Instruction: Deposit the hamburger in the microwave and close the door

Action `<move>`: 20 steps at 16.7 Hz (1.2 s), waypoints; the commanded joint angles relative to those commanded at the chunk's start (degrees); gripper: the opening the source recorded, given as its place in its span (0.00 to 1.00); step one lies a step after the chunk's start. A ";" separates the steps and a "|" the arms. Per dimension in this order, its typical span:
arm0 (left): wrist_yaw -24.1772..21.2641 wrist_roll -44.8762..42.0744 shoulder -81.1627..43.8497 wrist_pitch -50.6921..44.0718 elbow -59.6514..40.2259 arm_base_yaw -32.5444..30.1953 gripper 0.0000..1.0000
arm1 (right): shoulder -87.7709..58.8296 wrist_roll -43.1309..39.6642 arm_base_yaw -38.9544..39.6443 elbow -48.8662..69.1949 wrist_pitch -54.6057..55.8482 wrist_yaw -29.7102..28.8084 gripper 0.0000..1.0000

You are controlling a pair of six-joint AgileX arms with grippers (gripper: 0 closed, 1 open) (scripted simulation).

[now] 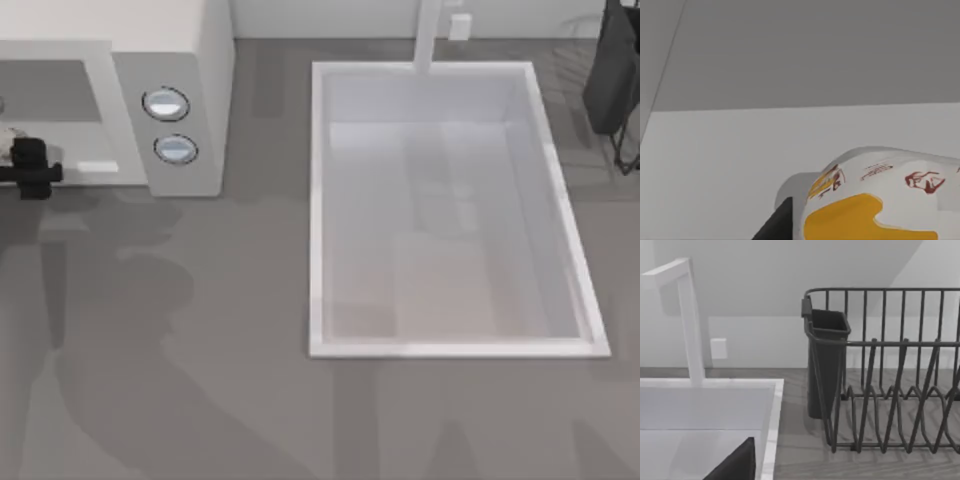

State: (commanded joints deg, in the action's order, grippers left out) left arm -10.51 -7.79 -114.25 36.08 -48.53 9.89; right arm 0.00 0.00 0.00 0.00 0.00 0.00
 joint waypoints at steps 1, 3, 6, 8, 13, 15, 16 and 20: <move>-0.36 0.68 -1.19 3.94 0.45 0.15 0.00 | 0.00 0.00 0.00 0.00 0.00 0.00 1.00; -0.94 1.81 -2.95 10.11 1.24 0.38 0.00 | 0.00 0.00 0.00 0.00 0.00 0.00 1.00; -1.38 2.77 -4.09 14.95 2.02 0.55 0.00 | 0.00 0.00 0.00 0.00 0.00 0.00 1.00; -1.42 2.85 -4.20 15.37 2.09 0.57 0.00 | 0.00 0.00 0.00 0.00 0.00 0.00 1.00; -1.27 2.73 -4.56 14.88 1.11 0.22 0.00 | 0.00 0.00 0.00 0.00 0.00 0.00 1.00; -1.02 2.85 -6.67 13.62 -2.06 0.03 0.00 | 0.00 0.00 0.00 0.00 0.00 0.00 1.00; -0.88 2.92 -8.07 12.76 -4.38 -0.15 0.00 | 0.00 0.00 0.00 0.00 0.00 0.00 1.00; -0.12 3.32 -15.21 8.14 -16.44 -1.13 0.00 | 0.00 0.00 0.00 0.00 0.00 0.00 1.00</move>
State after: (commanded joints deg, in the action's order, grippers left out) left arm -10.63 -4.47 -129.46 44.22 -64.97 8.76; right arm 0.00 0.00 0.00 0.00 0.00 0.00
